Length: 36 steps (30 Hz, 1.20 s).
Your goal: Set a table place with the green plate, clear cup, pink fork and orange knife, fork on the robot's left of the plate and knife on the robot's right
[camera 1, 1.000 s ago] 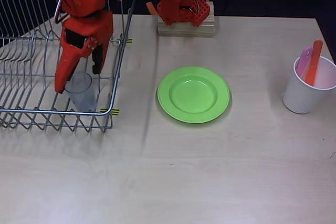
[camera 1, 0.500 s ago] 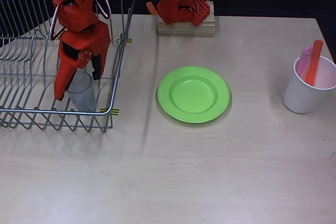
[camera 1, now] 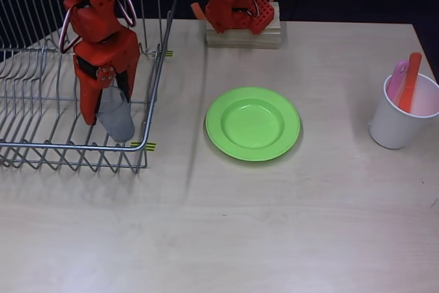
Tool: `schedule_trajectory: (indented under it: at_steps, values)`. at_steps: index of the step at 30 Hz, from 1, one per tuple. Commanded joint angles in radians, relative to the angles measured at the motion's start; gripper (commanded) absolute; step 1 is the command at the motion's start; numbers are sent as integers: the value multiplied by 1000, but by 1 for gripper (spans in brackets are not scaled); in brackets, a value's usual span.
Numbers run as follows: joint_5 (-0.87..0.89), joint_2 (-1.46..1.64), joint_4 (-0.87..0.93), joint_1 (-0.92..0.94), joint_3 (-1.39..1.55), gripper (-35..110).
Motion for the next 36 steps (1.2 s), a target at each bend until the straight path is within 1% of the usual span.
schedule_trajectory:
  at_steps: [1, 6, 11, 15, 18, 26, 31, 36]
  values:
    - [6, 23, 41, -2, -54, 31]
    - [-15, 52, 101, -18, -153, 30]
    - [-44, 80, 213, -38, -336, 30]
    - [-35, 103, 304, -48, -482, 29]
    - [-14, 143, 339, -80, -531, 29]
    - [2, 221, 345, -290, -575, 29]
    - [14, 204, 353, -439, -607, 29]
    - [89, 129, 325, -574, -592, 29]
